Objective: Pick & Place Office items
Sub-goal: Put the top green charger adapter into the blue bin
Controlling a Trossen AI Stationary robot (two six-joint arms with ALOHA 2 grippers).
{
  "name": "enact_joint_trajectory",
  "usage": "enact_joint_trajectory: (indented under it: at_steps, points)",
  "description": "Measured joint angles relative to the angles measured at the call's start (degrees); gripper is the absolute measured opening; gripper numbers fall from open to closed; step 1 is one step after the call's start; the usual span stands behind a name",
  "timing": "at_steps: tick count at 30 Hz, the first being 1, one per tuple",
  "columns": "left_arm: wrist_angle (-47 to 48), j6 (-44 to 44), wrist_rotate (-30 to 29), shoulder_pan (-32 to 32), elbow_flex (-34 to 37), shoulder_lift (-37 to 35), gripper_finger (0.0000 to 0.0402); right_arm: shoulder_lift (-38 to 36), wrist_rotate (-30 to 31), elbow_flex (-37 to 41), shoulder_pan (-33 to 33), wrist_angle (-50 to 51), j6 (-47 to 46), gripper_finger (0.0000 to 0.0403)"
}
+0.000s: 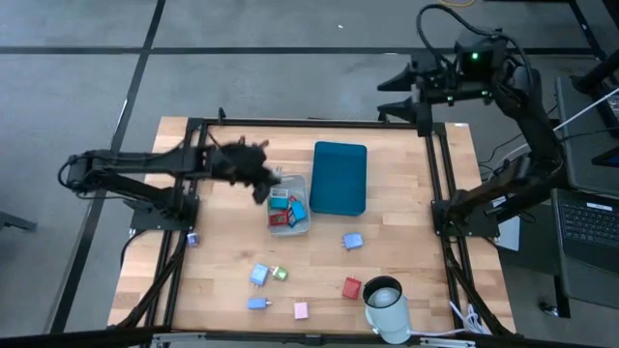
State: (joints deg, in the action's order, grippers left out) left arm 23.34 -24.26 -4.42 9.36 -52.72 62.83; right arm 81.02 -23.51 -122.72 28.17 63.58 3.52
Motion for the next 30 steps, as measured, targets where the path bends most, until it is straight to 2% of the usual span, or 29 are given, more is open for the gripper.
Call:
enact_joint_trajectory:
  at_steps: [2,6,11,16,23,30]
  points:
    - [-0.2,4.2,0.2,2.8,-3.8,1.9,0.0128,-0.6,3.0,0.0,0.8,4.2,0.2,0.0284]
    - [-0.3,11.6,2.2,6.7,-11.6,7.3,0.0128,-0.8,5.0,0.4,2.7,11.3,0.8,0.0284]
    - [-6.9,17.0,7.0,10.0,-19.8,15.1,0.0128,-2.5,7.0,6.8,4.9,16.7,1.8,0.0284]
    - [-16.6,18.1,12.6,11.5,-28.1,23.6,0.0128,-8.4,7.2,19.7,8.2,14.5,1.5,0.0284]
    - [-13.7,19.8,17.4,13.1,-38.5,38.5,0.0128,-18.3,6.4,39.0,12.7,7.5,-2.4,0.0284]
    - [-14.3,20.7,19.6,13.4,-42.0,49.9,0.0128,-24.6,4.5,48.7,14.5,3.3,-5.9,0.0284]
